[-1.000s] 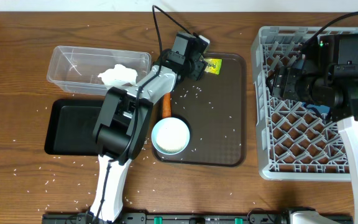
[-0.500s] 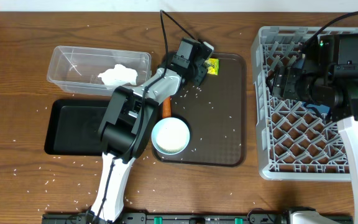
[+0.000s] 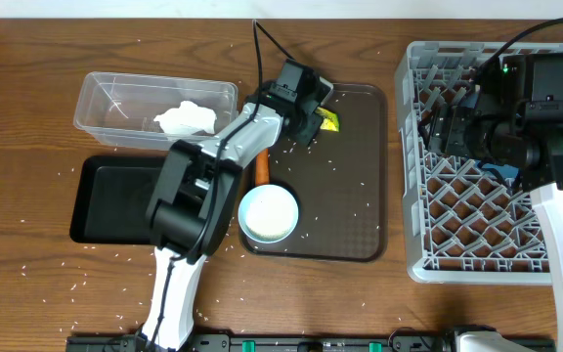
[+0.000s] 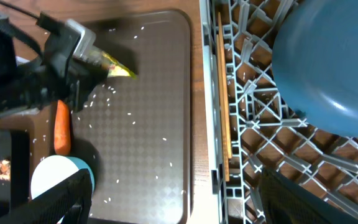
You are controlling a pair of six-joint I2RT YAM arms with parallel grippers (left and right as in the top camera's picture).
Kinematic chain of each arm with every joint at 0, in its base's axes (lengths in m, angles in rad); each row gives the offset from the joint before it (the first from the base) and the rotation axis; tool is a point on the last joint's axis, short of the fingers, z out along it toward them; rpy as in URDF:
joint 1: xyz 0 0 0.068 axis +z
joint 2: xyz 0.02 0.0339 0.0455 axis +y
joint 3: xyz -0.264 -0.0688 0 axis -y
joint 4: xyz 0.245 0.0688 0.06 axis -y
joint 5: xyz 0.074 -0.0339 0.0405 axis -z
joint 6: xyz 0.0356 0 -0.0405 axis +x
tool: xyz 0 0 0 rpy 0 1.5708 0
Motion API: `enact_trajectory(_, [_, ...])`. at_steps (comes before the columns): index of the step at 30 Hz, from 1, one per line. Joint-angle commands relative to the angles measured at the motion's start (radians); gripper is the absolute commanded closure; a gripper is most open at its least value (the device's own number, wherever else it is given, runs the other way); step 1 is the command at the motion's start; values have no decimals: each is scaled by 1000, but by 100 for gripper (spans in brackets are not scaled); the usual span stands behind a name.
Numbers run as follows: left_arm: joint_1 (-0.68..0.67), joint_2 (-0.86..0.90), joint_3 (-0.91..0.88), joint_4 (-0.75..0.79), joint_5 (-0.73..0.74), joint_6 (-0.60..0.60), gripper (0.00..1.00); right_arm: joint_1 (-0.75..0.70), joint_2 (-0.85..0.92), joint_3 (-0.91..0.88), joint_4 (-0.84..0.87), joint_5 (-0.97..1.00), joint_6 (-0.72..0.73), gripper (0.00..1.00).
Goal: Sort waste into correct bins and load items into the dishwasher rack
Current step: 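Reach the left gripper back and grasp the yellow snack wrapper, then carry the wrapper into the clear plastic container and release it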
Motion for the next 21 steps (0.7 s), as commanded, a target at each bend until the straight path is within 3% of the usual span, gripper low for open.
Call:
enact_trajectory(1, [2,-140,-4,-70,2,-4,94,-12,-1,4,0,-5,11,21])
enact_trajectory(9, [3,-373,-4,-237,-114,-3,94,-12,-1,4,-1,-5,11,21])
enact_trajectory(14, [4,-403,-5,-262,-137,-3,94,-12,-1,4,0,-5,11,21])
enact_trajectory(15, [5,-398,-7,-263,-143,-3,88,-12,-1,4,-1,-5,11,21])
enact_trajectory(18, [5,-363,-16,-268,-142,14,49,-12,-1,4,-4,-5,11,21])
enact_trajectory(21, [5,-315,-32,-296,-142,56,32,-12,-1,4,-7,-8,11,21])
